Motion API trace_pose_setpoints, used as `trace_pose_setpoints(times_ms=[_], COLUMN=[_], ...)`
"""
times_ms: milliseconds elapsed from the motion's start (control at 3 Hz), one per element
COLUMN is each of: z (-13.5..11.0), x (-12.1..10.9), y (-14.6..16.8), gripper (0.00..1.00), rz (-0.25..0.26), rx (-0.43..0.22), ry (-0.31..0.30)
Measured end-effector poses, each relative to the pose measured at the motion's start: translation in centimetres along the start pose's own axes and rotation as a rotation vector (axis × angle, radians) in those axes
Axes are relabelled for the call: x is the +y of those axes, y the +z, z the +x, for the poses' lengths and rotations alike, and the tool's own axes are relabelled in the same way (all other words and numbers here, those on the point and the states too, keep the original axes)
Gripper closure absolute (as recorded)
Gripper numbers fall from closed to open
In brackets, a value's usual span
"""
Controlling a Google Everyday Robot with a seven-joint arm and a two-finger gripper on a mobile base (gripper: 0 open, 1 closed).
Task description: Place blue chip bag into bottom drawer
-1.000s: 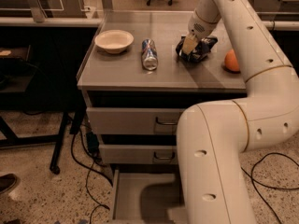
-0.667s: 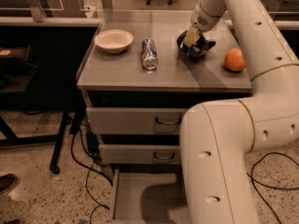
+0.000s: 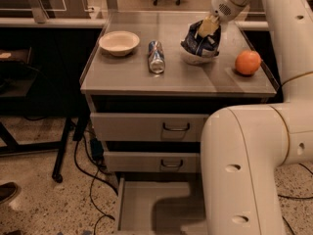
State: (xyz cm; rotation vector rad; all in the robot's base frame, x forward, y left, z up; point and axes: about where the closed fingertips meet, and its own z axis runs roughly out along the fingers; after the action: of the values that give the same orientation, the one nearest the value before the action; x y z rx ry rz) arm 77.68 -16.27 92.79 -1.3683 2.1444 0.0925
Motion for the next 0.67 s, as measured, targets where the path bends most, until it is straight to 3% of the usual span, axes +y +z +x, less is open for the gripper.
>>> trace_pose_setpoints(times_ms=[333, 667], z=[-0.25, -0.25], x=[0.34, 0.29], y=[-1.19, -1.73], gripper=[1.00, 1.00], rz=[-0.014, -0.007], rx=[-0.054, -0.051], ry=[-0.016, -0.015])
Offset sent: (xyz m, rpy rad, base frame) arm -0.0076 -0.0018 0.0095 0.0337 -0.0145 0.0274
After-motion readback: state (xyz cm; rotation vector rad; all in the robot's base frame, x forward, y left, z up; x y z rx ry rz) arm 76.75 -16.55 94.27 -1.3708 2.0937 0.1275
